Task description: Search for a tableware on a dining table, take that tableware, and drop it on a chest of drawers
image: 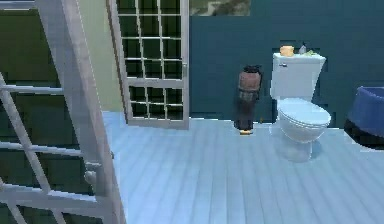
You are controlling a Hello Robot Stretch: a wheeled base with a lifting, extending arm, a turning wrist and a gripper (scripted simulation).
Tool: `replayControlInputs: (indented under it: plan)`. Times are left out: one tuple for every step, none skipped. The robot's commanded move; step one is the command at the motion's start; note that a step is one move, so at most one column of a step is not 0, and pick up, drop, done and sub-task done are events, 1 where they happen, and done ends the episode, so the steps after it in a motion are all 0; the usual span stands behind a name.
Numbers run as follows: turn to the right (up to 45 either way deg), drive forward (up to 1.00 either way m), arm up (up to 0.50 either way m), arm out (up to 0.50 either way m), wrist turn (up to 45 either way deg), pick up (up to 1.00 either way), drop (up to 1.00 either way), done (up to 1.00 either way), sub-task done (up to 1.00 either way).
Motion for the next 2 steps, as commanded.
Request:
replayControlInputs:
  plan:
    - [0.0,0.80,0.00,0.00,0.0,0.00,0.00,0.00,0.00]
    - [-21.0,0.00,0.00,0.00,0.0,0.00,0.00,0.00,0.00]
